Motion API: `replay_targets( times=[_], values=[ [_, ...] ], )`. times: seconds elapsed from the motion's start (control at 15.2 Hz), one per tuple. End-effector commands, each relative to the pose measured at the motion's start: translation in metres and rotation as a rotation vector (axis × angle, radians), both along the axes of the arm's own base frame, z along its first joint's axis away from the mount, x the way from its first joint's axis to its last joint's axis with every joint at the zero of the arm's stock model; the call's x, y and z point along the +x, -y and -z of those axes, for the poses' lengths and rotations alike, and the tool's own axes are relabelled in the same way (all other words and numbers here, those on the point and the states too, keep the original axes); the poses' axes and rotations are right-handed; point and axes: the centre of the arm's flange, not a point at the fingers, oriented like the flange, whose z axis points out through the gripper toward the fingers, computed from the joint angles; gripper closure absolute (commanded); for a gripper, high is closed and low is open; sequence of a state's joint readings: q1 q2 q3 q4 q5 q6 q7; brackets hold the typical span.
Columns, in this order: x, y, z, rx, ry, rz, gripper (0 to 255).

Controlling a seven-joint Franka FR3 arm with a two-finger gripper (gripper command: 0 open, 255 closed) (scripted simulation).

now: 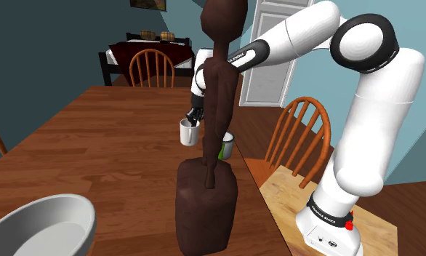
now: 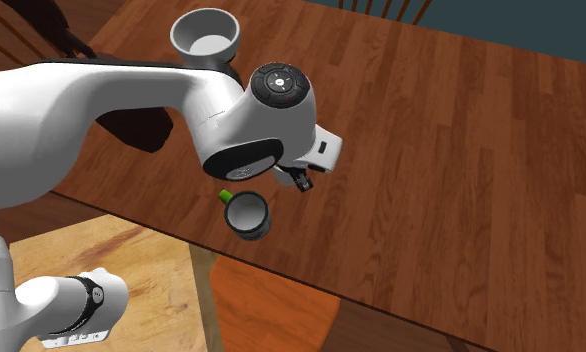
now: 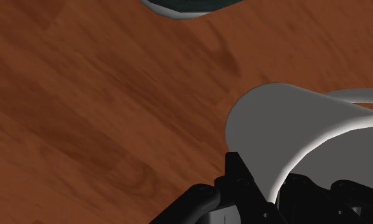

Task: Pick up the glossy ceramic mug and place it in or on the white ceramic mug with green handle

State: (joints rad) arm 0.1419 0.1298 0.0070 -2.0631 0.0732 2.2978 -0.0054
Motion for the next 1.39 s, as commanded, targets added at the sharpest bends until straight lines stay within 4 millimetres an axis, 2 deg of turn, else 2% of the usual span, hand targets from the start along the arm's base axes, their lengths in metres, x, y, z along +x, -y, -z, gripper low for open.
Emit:
replay_targets(
  times=[0.0, 1.32],
  values=[
    [0.0, 0.0, -0.012, 0.0, 0.0, 0.0, 255],
    [0.0, 0.0, -0.118, 0.0, 0.0, 0.0, 255]
  ],
)
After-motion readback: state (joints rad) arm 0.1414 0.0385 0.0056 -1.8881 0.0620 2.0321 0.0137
